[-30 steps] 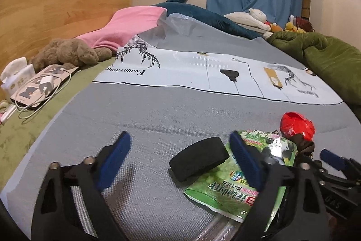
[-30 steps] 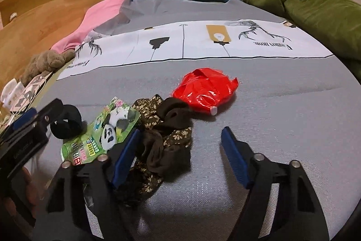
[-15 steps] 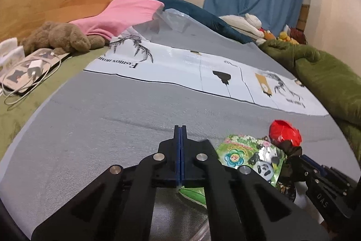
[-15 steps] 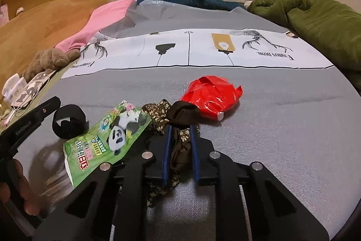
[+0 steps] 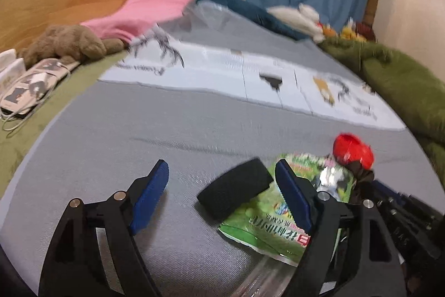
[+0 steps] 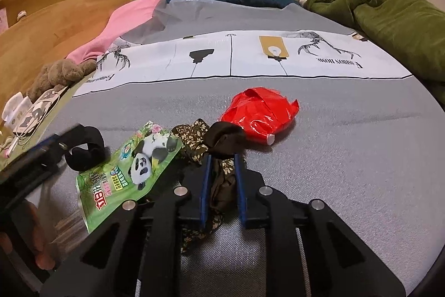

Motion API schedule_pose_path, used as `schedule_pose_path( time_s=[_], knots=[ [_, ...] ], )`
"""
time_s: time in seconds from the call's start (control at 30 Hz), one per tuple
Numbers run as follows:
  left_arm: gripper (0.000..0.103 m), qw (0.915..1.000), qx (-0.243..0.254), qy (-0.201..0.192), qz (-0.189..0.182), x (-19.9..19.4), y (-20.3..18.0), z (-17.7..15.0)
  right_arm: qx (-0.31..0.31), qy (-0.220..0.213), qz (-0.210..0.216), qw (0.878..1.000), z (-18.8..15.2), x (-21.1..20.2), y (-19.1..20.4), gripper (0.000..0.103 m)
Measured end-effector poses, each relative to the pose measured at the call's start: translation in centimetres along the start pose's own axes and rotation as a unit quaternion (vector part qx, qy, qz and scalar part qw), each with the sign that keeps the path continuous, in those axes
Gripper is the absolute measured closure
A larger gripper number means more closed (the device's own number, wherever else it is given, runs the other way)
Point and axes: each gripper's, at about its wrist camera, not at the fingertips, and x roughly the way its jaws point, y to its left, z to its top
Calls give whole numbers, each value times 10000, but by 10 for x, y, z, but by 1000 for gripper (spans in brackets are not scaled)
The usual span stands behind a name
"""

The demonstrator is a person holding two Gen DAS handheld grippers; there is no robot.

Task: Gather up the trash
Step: 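Grasp the black hair tie with the left tool while the right tool grasps the camouflage scrunchie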

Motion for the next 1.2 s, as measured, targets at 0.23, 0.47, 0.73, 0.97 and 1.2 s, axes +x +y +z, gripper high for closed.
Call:
schedule_pose_path(
  time_s=[0.23,0.47,0.73,0.97,1.2],
  knots=[
    [82,9998,87,101,-153,3,-2,-2,12,0,43,10000,-1,2,-1,86],
    [85,9995,212,-220,-59,-22,-8,6,91,-410,62,9991,3,-24,-3,87],
    [85,9977,190,-562,-315,-78,-10,24,55,-770,67,9970,14,-77,-5,92],
    [85,9956,360,-721,-477,-129,-18,24,-341,-1017,42,9942,18,-127,7,101],
    [85,9962,420,-631,-420,-154,-13,7,58,-718,-56,9974,-2,-143,-14,87]
  ],
)
